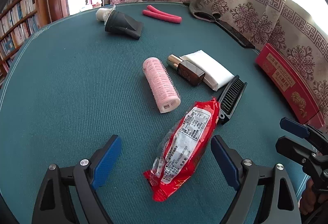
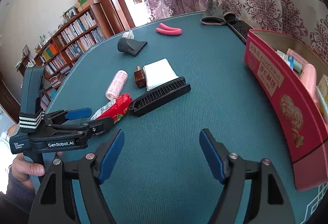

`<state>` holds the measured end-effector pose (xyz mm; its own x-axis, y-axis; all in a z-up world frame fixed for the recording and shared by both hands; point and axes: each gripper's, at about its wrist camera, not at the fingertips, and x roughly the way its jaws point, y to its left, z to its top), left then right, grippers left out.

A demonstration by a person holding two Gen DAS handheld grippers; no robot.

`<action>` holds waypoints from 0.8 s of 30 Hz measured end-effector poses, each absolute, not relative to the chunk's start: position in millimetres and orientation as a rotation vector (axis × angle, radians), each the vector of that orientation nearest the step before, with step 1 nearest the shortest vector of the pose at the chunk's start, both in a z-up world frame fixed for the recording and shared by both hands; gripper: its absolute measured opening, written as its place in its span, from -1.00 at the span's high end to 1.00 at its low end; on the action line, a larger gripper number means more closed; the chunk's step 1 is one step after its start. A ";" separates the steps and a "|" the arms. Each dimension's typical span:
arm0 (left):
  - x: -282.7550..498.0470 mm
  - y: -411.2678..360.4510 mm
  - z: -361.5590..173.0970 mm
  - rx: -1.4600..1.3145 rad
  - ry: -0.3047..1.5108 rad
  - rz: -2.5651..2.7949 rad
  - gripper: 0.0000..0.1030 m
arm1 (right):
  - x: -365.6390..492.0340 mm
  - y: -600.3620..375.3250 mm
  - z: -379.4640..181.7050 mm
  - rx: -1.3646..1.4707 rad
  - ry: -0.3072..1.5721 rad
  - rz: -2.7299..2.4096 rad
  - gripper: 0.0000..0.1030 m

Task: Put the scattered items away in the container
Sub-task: 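Grasp the red snack packet with the left tool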

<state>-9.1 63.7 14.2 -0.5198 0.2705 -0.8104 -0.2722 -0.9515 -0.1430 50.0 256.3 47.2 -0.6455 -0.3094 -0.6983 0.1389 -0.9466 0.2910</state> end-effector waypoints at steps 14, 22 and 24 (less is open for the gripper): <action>-11.7 72.6 10.8 -1.312 0.105 2.519 -0.78 | 43.3 254.7 38.0 1.235 -0.350 -2.606 -0.54; -9.5 68.6 11.9 -1.297 0.063 2.519 -0.73 | 40.9 254.7 36.0 1.252 -0.349 -2.612 -0.53; -7.8 66.5 13.4 -1.292 0.046 2.515 -0.56 | 39.9 254.5 35.6 1.257 -0.349 -2.613 -0.53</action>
<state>-7.8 66.5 13.4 -0.5437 0.2599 -0.7980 -0.2887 -0.9507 -0.1129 39.9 254.5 35.6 -0.6096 -0.2975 -0.7348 0.0942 -0.9475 0.3055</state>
